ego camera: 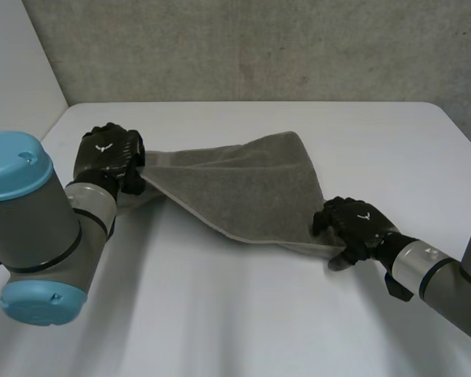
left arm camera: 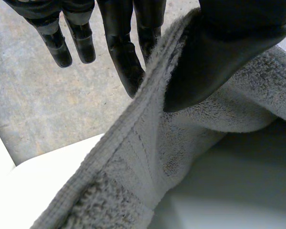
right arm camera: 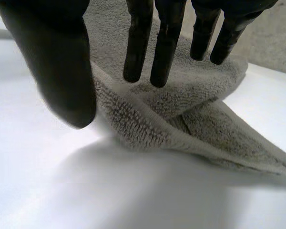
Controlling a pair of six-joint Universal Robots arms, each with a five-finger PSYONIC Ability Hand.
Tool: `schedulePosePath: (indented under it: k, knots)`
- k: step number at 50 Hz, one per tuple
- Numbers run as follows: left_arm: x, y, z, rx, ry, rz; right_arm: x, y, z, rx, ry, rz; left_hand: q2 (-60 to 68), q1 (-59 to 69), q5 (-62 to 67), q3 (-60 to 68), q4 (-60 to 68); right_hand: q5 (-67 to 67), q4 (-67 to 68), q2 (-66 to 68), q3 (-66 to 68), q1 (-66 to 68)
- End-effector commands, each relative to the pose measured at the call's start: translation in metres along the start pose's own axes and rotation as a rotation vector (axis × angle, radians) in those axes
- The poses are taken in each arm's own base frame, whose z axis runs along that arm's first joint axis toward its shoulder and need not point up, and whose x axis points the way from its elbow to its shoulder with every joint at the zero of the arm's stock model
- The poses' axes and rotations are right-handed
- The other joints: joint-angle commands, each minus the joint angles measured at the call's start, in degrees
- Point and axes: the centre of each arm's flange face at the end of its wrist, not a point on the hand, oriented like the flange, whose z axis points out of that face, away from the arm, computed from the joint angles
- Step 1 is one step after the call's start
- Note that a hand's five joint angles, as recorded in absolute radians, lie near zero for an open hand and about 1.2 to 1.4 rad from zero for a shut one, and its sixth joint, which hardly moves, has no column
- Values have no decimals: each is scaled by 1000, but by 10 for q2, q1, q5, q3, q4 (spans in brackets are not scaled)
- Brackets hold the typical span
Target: Fold the towel.
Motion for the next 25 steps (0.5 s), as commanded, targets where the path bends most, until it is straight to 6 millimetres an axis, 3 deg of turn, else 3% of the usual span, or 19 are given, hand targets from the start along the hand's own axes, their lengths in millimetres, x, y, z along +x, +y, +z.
schedulePosePath:
  k: [1, 4, 13, 15, 16, 18, 21, 23, 25]
  knots:
    - [-2, -8, -6, 3, -2, -1, 8, 0, 12, 32, 36, -33, 42, 81, 53, -25, -30, 238, -4, 233, -4, 236]
    - [-9, -14, -9, 14, -19, -6, 12, -4, 15, 39, 36, -35, 42, 81, 53, -25, -30, 362, -4, 357, -4, 360]
    - [-15, -19, -14, 22, 10, -6, 21, -20, 10, 63, 62, -52, 42, 81, 53, -25, -30, 371, -4, 366, -4, 368]
    - [-16, -17, -15, 2, 34, 1, 26, -53, -11, 125, 76, -87, 42, 81, 53, -25, -30, 371, -4, 366, -4, 368]
    - [-16, -17, -15, 2, 34, 1, 26, -53, -11, 125, 76, -87, 42, 81, 53, -25, -30, 371, -4, 366, -4, 368]
    - [-13, -11, -21, -52, 74, 8, 27, -75, -29, 159, 48, -112, 42, 81, 53, -25, -30, 371, -4, 366, -4, 368]
    - [-12, -9, -25, -82, 97, 17, 25, -83, -37, 171, 26, -122, 42, 81, 53, -25, -30, 371, -4, 366, -4, 368]
    - [-9, -1, -33, -162, 142, 66, 12, -103, -53, 200, -22, -155, 42, 81, 53, -25, -30, 371, -4, 366, -4, 368]
    - [-8, 4, -38, -203, 162, 105, 6, -110, -61, 204, -40, -170, 42, 81, 53, -25, -30, 371, -4, 366, -4, 368]
